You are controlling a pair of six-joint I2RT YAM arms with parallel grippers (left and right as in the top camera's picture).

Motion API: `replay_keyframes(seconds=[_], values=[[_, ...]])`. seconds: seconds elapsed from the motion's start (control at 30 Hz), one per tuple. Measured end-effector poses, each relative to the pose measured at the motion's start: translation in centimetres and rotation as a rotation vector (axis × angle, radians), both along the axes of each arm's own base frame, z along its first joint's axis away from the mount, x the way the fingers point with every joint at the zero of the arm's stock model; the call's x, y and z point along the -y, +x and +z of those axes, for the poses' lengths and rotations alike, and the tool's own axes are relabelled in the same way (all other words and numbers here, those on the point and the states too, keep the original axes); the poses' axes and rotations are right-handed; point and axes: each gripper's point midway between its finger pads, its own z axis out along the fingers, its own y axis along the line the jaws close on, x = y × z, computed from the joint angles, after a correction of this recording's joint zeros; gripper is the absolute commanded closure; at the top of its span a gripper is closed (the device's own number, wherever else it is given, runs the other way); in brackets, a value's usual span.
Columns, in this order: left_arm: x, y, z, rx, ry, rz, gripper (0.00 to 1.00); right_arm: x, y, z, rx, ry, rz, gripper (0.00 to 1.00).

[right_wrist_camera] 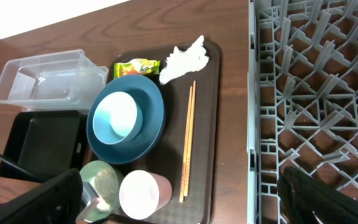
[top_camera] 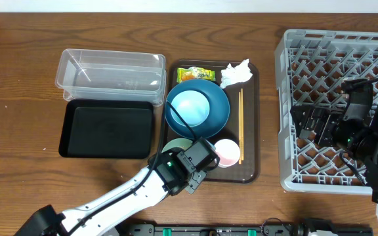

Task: Sort waste into correct bins and load items into the dishwasher rack
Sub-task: 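Grasp the pale green bowl with the left gripper and lift it over the black tray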

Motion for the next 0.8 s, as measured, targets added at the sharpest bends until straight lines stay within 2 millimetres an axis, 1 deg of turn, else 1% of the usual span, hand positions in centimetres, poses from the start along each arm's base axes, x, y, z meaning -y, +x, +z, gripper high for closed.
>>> replay_keyframes(seconds=[0.1, 0.2, 0.27, 0.37, 0.4, 0.43, 0.47, 0.63, 0.8], values=[[-0.1, -0.3, -1.1, -0.027, 0.036, -0.044, 0.56, 0.0, 0.1, -0.1, -0.002, 0.0, 0.0, 0.01], [-0.1, -0.5, -2.2, -0.052, 0.062, -0.061, 0.7, 0.0, 0.1, -0.1, -0.002, 0.0, 0.0, 0.01], [-0.2, -0.7, -3.0, -0.071, 0.084, -0.075, 0.73, 0.0, 0.1, -0.1, -0.003, 0.0, 0.0, 0.01], [-0.3, -0.8, -3.5, -0.084, 0.097, -0.08, 0.81, 0.0, 0.1, -0.1, -0.004, 0.0, 0.0, 0.01], [-0.3, -0.8, -3.4, -0.083, 0.097, -0.082, 0.88, 0.0, 0.1, -0.1, -0.004, 0.001, 0.0, 0.01], [-0.3, -0.8, -3.4, -0.081, 0.094, -0.079, 0.93, 0.0, 0.1, -0.1, -0.004, 0.0, 0.0, 0.01], [-0.2, -0.7, -3.2, -0.076, 0.088, -0.083, 0.94, 0.0, 0.1, -0.1, -0.005, 0.0, 0.0, 0.01], [0.0, -0.1, -1.3, -0.016, 0.042, -0.06, 0.94, 0.0, 0.1, -0.2, -0.007, 0.0, 0.0, 0.01], [0.2, 0.2, 1.5, 0.045, -0.037, -0.034, 0.94, 0.0, 0.1, -0.2, -0.007, 0.0, 0.0, 0.01]])
